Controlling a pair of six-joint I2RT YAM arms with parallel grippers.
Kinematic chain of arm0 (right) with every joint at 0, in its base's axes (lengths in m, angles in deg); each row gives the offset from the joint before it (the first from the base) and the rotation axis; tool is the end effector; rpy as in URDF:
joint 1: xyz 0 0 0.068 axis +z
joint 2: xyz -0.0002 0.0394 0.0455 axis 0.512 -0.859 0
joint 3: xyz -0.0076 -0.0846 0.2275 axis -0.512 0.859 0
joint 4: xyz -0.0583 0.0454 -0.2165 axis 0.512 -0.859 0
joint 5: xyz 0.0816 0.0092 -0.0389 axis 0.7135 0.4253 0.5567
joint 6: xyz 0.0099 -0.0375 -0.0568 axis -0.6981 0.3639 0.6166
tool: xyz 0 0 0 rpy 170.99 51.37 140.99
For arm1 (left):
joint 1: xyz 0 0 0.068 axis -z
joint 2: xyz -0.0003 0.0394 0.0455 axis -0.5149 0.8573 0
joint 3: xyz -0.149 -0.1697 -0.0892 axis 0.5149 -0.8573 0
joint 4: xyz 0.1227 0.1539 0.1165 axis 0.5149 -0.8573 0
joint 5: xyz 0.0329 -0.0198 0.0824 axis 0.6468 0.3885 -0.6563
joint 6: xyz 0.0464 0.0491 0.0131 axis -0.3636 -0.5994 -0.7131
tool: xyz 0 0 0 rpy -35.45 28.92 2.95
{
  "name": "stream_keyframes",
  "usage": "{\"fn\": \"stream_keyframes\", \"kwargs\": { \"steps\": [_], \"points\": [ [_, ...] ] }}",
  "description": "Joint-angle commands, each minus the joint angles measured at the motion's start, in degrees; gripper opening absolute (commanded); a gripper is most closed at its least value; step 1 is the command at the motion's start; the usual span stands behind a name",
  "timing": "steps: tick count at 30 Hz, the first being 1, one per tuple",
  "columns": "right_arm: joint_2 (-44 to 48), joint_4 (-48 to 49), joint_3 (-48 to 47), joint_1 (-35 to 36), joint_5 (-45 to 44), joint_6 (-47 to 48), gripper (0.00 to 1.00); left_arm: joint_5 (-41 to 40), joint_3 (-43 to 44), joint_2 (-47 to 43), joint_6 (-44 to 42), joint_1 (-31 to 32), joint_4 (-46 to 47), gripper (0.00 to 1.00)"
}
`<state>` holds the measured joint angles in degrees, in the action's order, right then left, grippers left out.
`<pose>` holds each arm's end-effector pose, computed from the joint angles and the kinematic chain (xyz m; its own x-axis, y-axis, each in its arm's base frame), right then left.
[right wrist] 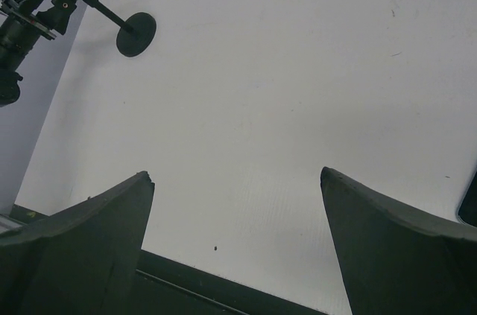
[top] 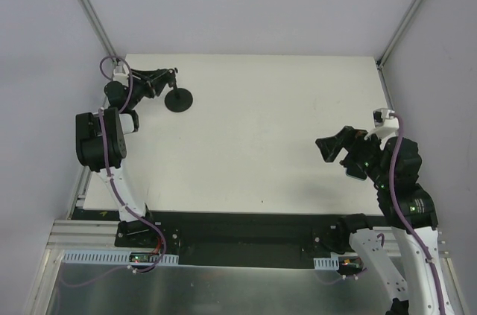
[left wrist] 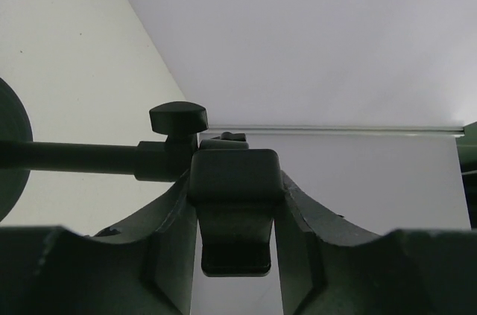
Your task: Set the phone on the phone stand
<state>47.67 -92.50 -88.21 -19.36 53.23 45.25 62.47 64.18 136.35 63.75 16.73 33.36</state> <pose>0.1091 0.0331 0.3381 -0.2608 0.0671 -0.9631 -0.3508 0.9228 0.1593 0.3914 0.0601 0.2068 -0.4752 -0.8704 -0.1290 0.1747 0.0503 -0.9833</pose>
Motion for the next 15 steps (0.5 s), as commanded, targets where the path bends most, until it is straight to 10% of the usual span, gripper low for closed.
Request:
{"fn": "stream_keyframes", "kwargs": {
  "steps": [1,4,15],
  "points": [
    [0.4,4.2,1.9,0.0,2.9,-3.4,0.96,-2.0,-4.2,-6.1,0.7,1.3,8.9,0.19],
    [-0.5,5.7,3.3,0.1,4.3,-5.1,0.96,-5.7,-11.9,-14.4,0.7,2.8,10.1,0.00],
    [-11.8,25.3,13.4,13.9,5.4,-20.8,0.96,-41.8,-40.0,-55.2,-15.0,25.7,-12.5,0.00]
  ]
}}
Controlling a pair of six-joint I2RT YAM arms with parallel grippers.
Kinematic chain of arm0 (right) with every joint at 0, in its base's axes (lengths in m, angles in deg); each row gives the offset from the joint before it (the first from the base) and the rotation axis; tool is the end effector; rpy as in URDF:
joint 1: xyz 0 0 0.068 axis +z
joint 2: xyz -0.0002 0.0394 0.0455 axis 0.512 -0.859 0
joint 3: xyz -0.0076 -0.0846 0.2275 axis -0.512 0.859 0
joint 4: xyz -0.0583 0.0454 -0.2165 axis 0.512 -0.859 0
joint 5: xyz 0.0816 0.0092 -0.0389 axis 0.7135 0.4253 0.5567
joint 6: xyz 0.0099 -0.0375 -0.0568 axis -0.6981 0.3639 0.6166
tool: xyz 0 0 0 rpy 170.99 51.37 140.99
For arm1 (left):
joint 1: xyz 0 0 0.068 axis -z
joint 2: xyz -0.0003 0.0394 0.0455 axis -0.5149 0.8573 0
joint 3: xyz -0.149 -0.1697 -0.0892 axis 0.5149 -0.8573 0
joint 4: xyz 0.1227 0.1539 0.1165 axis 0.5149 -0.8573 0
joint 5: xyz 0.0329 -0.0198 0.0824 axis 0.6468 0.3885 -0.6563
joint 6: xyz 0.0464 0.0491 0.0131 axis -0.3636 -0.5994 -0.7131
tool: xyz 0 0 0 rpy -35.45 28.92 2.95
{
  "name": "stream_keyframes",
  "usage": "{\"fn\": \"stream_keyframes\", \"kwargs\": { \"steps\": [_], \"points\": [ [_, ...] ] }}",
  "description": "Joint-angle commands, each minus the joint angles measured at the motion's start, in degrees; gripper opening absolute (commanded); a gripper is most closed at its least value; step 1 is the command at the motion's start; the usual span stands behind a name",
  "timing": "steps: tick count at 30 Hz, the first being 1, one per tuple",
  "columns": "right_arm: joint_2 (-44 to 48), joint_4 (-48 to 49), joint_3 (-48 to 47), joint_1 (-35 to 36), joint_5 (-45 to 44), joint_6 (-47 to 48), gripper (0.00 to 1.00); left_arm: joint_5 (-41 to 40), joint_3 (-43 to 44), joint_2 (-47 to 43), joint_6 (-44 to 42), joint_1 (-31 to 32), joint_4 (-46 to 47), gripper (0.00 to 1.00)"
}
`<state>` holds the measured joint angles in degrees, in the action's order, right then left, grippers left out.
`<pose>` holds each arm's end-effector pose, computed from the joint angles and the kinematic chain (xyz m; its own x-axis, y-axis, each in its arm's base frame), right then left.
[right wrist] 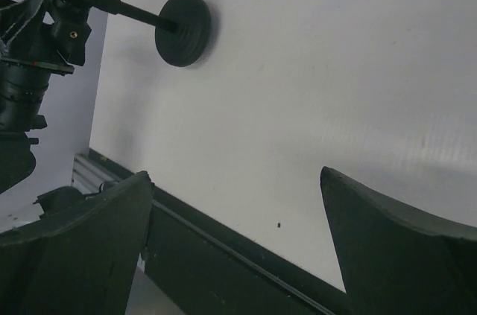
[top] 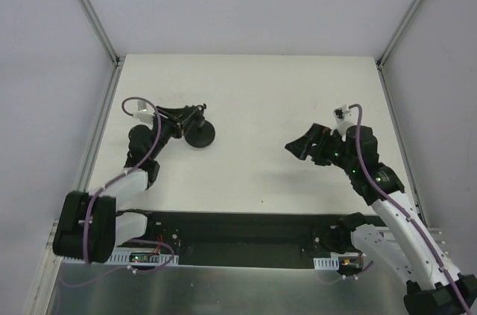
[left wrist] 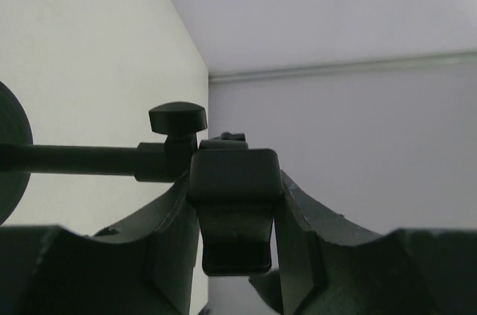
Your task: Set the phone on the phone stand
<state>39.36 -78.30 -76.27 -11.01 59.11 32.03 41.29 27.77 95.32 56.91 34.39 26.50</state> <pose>0.1490 0.0710 0.2862 -0.4862 0.1742 -0.8563 -0.4446 0.7943 0.4140 0.2519 -0.0360 0.2273 -0.4080 -0.8956 -0.1774 0.1909 0.1063 -0.9758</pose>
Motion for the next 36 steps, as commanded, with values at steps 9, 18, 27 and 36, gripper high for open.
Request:
{"fn": "stream_keyframes", "kwargs": {
  "steps": [9,18,27,36],
  "points": [
    [-14.1,20.5,1.1,20.2,-8.0,-10.5,0.96,-23.7,-9.8,-17.3,-3.9,15.8,-2.0,0.00],
    [-24.5,32.1,-2.3,27.5,-7.6,-14.0,0.96,-11.8,-8.6,-24.4,-5.6,15.3,-16.5,0.92],
    [-40.3,42.7,-11.4,29.3,-4.1,-20.3,0.96,-11.9,6.9,-47.6,-34.1,12.1,-64.5,0.99],
    [-58.0,62.6,-18.9,35.1,-7.9,-31.8,0.96,-7.2,27.8,-41.8,-51.2,11.6,-82.0,0.99]
  ]
}}
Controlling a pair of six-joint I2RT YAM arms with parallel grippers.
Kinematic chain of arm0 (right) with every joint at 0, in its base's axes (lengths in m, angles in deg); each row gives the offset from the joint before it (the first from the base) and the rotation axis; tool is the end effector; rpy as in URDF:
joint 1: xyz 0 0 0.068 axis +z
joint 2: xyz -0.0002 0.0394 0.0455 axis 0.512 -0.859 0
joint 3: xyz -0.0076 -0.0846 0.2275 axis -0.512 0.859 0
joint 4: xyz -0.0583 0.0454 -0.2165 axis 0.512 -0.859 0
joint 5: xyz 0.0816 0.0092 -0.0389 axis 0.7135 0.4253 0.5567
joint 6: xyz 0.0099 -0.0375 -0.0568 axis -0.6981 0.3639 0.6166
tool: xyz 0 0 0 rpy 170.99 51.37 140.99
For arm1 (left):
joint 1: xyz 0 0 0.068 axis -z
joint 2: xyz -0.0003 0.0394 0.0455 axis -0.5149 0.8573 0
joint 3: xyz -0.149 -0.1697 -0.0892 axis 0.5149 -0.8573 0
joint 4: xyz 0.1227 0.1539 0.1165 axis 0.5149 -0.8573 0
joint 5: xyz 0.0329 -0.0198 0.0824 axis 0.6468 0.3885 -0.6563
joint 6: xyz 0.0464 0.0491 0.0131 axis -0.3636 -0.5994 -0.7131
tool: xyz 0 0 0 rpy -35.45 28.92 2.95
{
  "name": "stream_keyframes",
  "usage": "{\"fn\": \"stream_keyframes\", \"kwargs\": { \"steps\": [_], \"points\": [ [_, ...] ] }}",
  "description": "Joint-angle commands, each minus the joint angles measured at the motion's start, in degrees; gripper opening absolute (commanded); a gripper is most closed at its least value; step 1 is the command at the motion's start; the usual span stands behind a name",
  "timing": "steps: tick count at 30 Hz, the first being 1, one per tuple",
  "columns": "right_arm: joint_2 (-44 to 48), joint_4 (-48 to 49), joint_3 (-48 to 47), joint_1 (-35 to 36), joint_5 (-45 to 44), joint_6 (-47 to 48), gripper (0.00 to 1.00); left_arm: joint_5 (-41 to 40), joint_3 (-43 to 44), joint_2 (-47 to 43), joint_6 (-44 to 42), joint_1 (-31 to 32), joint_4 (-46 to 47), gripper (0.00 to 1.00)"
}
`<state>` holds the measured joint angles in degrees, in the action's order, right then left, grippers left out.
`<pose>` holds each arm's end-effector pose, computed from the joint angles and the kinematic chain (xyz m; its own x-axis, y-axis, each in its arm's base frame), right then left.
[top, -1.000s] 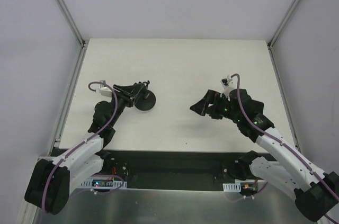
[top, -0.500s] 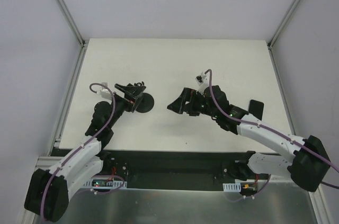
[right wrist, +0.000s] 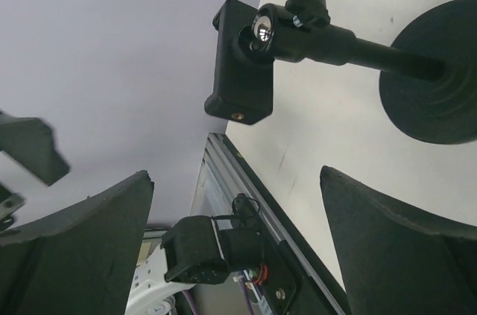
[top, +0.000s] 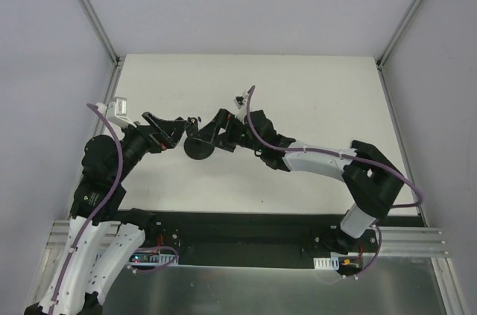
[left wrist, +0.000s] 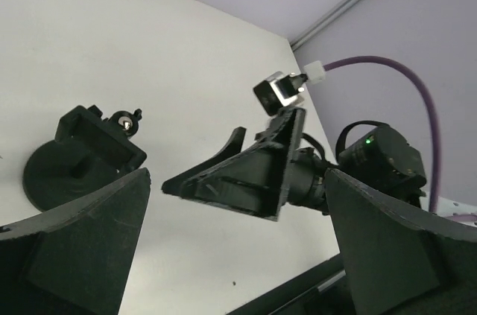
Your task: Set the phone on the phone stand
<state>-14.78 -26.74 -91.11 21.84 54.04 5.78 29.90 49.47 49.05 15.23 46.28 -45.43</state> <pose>0.2101 0.2943 0.2542 -0.7010 0.2482 -0.6686 -0.5727 0.3627 0.7352 0.1165 -0.0426 0.3443 -0.2385 -0.6033 -0.7610 0.3756 0.6654 -0.6451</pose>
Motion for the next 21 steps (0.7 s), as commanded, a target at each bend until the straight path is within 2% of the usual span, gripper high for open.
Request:
{"fn": "stream_keyframes", "kwargs": {
  "steps": [1,5,11,15,17,18,21],
  "points": [
    [-4.8,11.1,-4.6,2.6,-3.9,-6.1,0.96,3.6,7.6,4.5,-9.7,-0.3,-10.4,0.99],
    [-8.1,10.3,-6.7,3.5,-8.6,-9.9,0.96,1.1,12.5,4.8,-11.3,-0.3,-10.5,0.99],
    [-12.0,8.1,-10.5,4.6,-11.6,-15.1,0.99,4.7,17.0,11.8,-13.8,-0.3,-9.5,0.99],
    [-13.8,7.8,-12.6,4.1,-13.7,-17.8,0.87,5.2,21.0,17.0,-15.5,-0.3,-8.3,0.99],
    [-14.4,7.0,-13.5,4.1,-13.6,-18.4,0.86,4.2,24.0,18.4,-16.9,-0.3,-8.3,0.99],
    [-14.5,4.9,-14.0,4.1,-13.0,-18.5,0.83,3.9,25.4,19.9,-18.0,-0.3,-8.5,0.99],
    [-15.2,3.7,-15.0,4.2,-12.7,-19.2,0.73,-2.3,29.9,21.7,-20.6,-0.3,-9.5,0.99]
  ]
}}
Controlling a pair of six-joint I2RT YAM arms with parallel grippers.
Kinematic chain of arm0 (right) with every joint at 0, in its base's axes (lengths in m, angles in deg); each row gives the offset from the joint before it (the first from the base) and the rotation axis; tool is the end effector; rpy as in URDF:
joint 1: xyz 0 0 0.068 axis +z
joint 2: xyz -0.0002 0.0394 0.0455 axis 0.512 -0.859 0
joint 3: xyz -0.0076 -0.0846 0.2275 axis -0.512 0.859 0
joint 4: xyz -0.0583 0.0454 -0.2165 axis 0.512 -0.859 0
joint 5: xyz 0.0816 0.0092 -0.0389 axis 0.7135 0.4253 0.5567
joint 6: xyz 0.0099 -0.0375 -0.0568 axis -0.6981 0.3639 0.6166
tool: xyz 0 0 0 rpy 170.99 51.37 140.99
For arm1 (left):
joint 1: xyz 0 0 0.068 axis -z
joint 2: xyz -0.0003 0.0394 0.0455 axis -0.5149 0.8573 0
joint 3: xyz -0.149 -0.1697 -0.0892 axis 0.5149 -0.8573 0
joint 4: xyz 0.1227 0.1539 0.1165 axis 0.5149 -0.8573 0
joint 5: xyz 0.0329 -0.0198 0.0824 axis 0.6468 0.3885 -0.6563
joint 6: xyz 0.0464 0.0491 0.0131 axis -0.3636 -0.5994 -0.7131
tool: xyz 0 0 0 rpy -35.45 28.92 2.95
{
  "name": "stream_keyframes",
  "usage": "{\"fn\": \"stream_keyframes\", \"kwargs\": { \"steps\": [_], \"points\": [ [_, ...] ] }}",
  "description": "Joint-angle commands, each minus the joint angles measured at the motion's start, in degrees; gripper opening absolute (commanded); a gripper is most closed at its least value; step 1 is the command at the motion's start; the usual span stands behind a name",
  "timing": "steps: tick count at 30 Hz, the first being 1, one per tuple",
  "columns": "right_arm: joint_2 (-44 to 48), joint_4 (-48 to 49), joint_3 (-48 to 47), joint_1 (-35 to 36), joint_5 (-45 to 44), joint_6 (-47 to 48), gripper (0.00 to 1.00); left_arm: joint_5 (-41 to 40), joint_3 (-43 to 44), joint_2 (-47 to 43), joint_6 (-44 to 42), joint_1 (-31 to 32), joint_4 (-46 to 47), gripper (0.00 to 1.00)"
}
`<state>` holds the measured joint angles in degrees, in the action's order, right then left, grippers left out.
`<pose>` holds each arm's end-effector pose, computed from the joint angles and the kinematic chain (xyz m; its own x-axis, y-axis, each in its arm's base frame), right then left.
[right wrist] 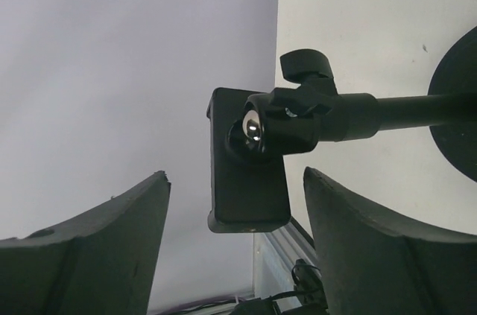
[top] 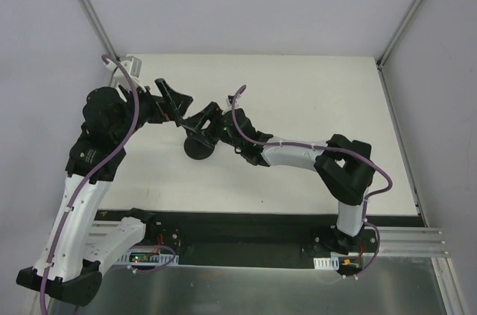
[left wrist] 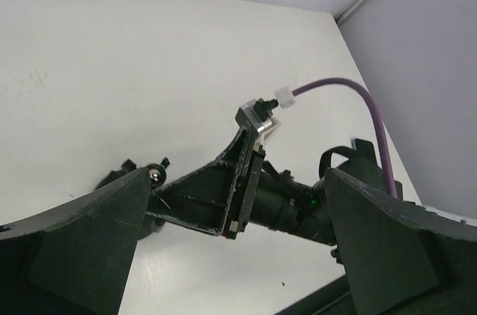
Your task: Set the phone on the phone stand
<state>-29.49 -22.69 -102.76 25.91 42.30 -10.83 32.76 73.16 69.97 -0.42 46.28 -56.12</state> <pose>0.2287 0.3488 0.2354 -0.7707 0.4489 -0.4522 -0.3334 0.3206 0.8866 0.1585 -0.0570 0.4028 -0.2676 -0.3586 -0.8943 0.4087 0.7983 -0.4424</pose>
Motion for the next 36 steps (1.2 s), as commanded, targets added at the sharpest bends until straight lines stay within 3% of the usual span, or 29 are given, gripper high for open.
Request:
{"fn": "stream_keyframes", "kwargs": {
  "steps": [1,8,11,12,14,18,22,26,29,36],
  "points": [
    [-0.8,-0.4,-3.5,0.2,-0.8,-2.9,0.70,-6.6,7.9,1.2,-5.9,-0.3,1.1,0.99],
    [-1.0,-0.4,-2.9,-1.2,3.0,-1.6,0.37,-4.0,13.5,9.8,-9.9,-0.3,1.7,0.99],
    [1.8,-0.4,1.4,-3.2,6.7,2.6,0.14,-1.2,11.8,12.3,-11.2,-0.3,2.1,0.99],
    [2.7,-0.7,2.7,-3.9,9.0,4.2,0.02,0.8,10.9,12.8,-11.9,-0.4,2.6,0.99],
    [5.7,-3.2,4.9,-6.4,12.2,10.1,0.01,7.5,7.9,13.9,-11.0,-2.7,5.5,0.99],
    [11.3,-17.7,7.1,-12.0,22.8,18.8,0.01,17.4,6.2,16.2,-9.7,-4.3,7.5,0.98],
    [16.7,-19.9,10.9,-17.8,36.8,24.4,0.01,20.8,4.1,17.4,-8.5,-5.3,8.5,0.93],
    [20.6,-38.0,7.6,-21.3,46.6,39.1,0.01,24.7,3.4,20.3,-8.5,-4.7,9.7,0.89],
    [20.8,-40.9,6.6,-23.3,50.8,44.2,0.01,28.8,3.9,23.3,-8.6,-4.0,9.6,0.80],
    [18.3,-42.3,4.7,-26.5,56.9,47.0,0.01,31.8,4.1,27.4,-7.5,-0.1,9.6,0.75]
  ]
}}
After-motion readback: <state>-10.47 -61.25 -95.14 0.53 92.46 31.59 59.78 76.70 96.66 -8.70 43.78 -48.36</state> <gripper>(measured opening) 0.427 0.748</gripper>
